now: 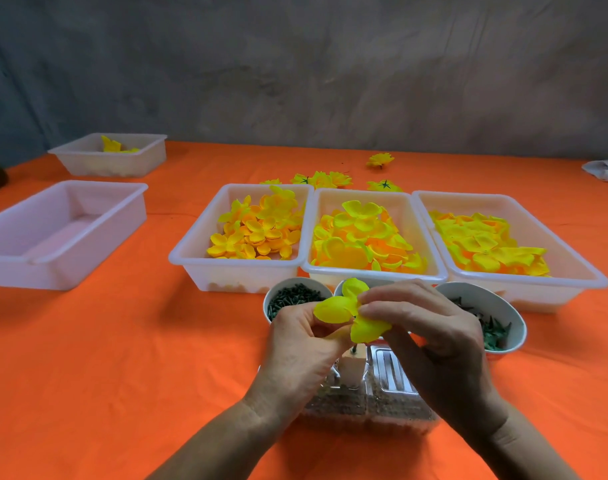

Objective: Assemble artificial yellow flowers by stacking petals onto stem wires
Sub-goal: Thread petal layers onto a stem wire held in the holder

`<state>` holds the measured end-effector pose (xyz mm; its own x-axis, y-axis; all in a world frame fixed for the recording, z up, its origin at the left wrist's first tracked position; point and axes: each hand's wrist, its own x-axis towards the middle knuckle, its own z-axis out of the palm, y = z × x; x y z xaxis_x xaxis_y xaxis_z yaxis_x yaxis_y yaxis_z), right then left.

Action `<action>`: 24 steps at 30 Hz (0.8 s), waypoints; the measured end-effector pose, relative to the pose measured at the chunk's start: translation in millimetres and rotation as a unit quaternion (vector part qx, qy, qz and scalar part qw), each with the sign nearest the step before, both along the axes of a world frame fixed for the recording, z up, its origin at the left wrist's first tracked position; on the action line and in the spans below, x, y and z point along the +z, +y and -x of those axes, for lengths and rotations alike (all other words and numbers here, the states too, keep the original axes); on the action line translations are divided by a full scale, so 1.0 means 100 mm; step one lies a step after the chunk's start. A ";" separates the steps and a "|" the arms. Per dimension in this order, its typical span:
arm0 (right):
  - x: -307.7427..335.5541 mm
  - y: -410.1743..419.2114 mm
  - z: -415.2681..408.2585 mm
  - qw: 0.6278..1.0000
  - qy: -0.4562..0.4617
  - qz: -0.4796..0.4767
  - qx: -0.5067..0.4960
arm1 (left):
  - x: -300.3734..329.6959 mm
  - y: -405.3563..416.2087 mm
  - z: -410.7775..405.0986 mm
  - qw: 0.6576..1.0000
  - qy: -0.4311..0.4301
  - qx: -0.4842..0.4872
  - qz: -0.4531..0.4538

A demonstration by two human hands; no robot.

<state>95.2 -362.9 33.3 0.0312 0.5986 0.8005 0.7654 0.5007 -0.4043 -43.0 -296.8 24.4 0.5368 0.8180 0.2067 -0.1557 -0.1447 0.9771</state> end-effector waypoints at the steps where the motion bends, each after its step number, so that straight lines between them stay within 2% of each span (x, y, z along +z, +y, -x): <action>1: 0.00 0.00 0.00 1.000 -0.001 0.003 -0.003 | 0.00 0.00 0.01 1.000 0.005 0.001 -0.005; 6: -0.06 0.00 -0.03 1.000 -0.025 0.014 -0.009 | -0.02 0.01 0.05 0.999 0.021 0.045 -0.015; 9: -0.12 -0.02 -0.05 0.999 -0.030 0.026 -0.014 | 0.02 0.02 0.09 0.991 -0.044 0.068 0.102; 11: -0.15 -0.02 -0.05 0.999 -0.036 0.035 -0.017 | 0.06 0.03 0.10 0.987 -0.059 0.064 0.134; 18: -0.19 -0.04 -0.09 0.996 -0.035 0.080 0.002 | -0.02 -0.01 0.08 0.995 0.007 0.076 0.066; 24: -0.20 -0.06 -0.09 0.988 0.065 0.125 0.059 | -0.02 0.00 0.09 0.994 0.031 0.067 0.084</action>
<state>104.5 -369.3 13.7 0.0415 0.7823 0.6215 0.6413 0.4561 -0.6170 -52.3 -296.8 22.7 0.4287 0.9029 0.0319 -0.0855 0.0054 0.9963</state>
